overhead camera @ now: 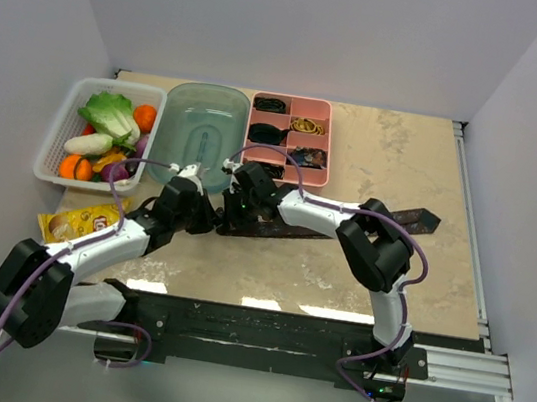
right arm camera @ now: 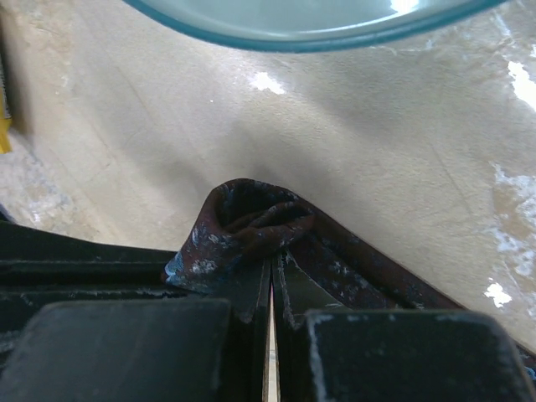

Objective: Roll the ties
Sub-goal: Roll the tie at the center of the board.

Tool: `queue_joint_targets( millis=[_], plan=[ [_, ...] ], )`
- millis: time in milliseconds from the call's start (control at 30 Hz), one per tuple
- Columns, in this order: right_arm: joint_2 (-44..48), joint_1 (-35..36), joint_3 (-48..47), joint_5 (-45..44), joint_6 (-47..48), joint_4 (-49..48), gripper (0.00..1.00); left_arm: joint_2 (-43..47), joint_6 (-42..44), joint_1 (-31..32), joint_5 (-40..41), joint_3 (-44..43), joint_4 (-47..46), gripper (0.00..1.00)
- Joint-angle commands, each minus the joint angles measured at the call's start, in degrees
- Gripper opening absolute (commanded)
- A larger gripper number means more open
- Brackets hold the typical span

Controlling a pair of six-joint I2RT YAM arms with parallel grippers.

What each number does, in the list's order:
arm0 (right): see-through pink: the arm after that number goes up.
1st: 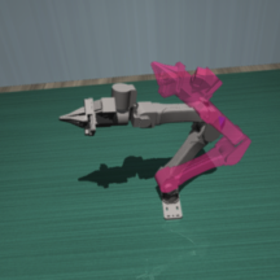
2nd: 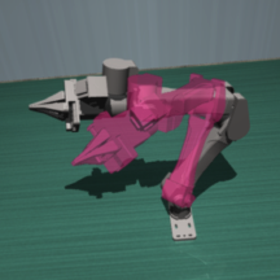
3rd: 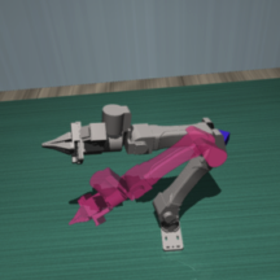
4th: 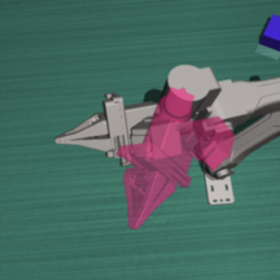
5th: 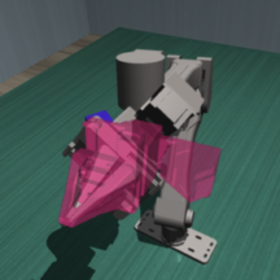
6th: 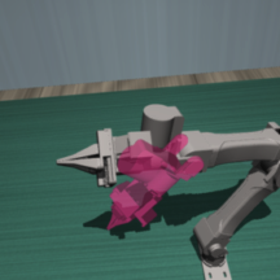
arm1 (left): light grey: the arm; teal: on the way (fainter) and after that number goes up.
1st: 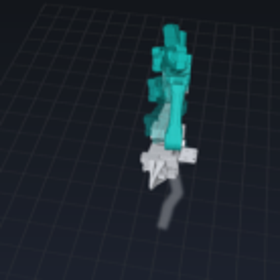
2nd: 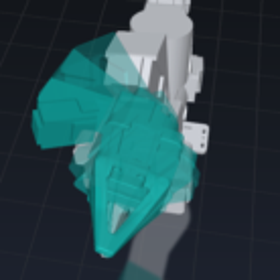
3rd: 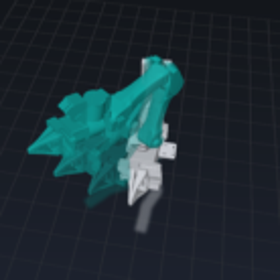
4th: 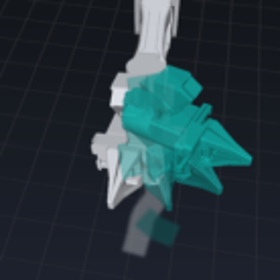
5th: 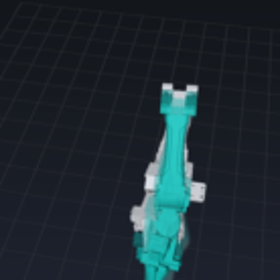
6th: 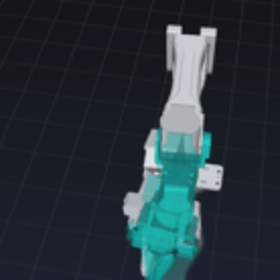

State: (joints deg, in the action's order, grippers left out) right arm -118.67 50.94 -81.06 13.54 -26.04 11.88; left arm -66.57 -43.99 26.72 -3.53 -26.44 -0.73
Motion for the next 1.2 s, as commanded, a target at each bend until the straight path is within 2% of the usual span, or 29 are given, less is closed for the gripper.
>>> queue_joint_targets(
  millis=[0, 300, 700, 933, 1167],
  plan=[
    [0.6, 0.4, 0.5, 6.3, -2.1, -6.1, 0.0, -0.3, 2.2, 1.6, 0.9, -4.9, -0.5, 0.0],
    [-0.2, 0.2, 2.5, 11.6, -5.8, -11.5, 0.0, -0.3, 4.0, 2.6, 1.9, -5.6, 3.2, 0.0],
    [-0.2, -0.5, 7.0, 14.3, -9.8, -17.8, 0.0, -0.6, 3.9, 3.5, 0.8, -4.1, 1.6, 0.0],
    [-0.9, -1.5, 8.7, 17.0, -12.0, -21.4, 0.0, -1.6, 3.5, 4.1, -0.9, -3.8, -2.8, 0.0],
    [1.0, -1.9, 8.7, 13.4, -8.4, -16.2, 0.0, -2.5, 2.8, 4.7, -1.5, -2.5, -4.7, 0.0]
  ],
)
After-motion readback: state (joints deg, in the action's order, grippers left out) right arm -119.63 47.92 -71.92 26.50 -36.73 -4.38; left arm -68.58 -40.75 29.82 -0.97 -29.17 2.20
